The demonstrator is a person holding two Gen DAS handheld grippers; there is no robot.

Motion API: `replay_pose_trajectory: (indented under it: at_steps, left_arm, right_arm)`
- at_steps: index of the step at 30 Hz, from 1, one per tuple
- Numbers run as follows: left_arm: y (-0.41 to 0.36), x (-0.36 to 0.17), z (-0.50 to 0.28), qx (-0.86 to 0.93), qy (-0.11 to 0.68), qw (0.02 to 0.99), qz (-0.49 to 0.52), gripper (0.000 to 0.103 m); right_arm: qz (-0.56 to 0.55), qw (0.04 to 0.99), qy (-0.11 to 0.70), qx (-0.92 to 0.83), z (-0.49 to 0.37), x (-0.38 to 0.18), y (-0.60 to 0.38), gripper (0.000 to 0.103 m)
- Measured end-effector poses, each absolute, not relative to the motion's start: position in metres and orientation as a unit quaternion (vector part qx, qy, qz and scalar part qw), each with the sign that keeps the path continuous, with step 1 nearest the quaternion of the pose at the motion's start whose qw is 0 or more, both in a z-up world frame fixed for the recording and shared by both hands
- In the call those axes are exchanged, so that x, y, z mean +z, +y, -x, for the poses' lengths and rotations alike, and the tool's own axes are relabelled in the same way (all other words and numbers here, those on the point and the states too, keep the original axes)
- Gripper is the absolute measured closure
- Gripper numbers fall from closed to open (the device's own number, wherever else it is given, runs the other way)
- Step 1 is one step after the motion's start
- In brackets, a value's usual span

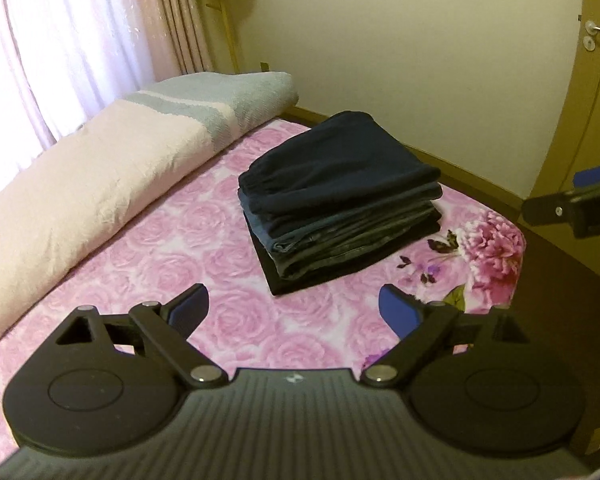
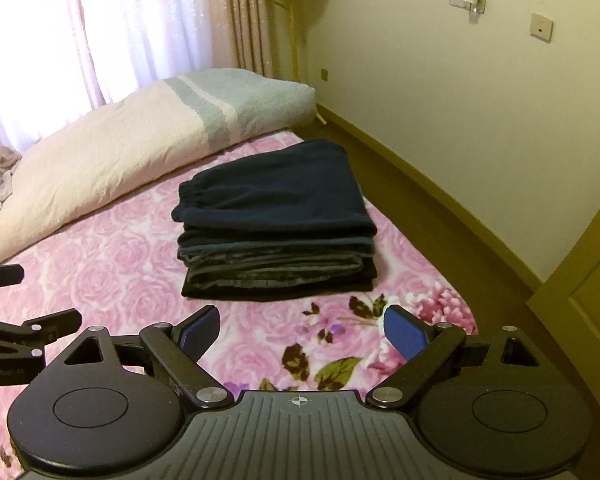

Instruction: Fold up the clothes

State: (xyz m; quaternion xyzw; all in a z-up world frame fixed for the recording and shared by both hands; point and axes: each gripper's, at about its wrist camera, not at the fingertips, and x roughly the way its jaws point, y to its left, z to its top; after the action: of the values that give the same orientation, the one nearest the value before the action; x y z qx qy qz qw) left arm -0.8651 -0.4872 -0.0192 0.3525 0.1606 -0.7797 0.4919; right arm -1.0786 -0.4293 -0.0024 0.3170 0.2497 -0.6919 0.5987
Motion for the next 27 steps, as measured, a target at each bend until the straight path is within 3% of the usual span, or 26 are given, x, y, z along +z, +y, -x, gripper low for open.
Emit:
replay_pose_trajectory:
  at_steps: [18,27]
  left_arm:
    - [-0.503,-0.02,0.928,-0.711,0.248,0.563,-0.338,0.013]
    - [-0.506,-0.022,0.945,-0.694,0.246,0.576,-0.356,0.013]
  right_arm:
    - [-0.311,0.645,0.302,-0.63,1.137,-0.012,-0.459,0.011]
    - [-0.32,0.652,0.3,-0.618,1.155,-0.014,-0.468,0.011]
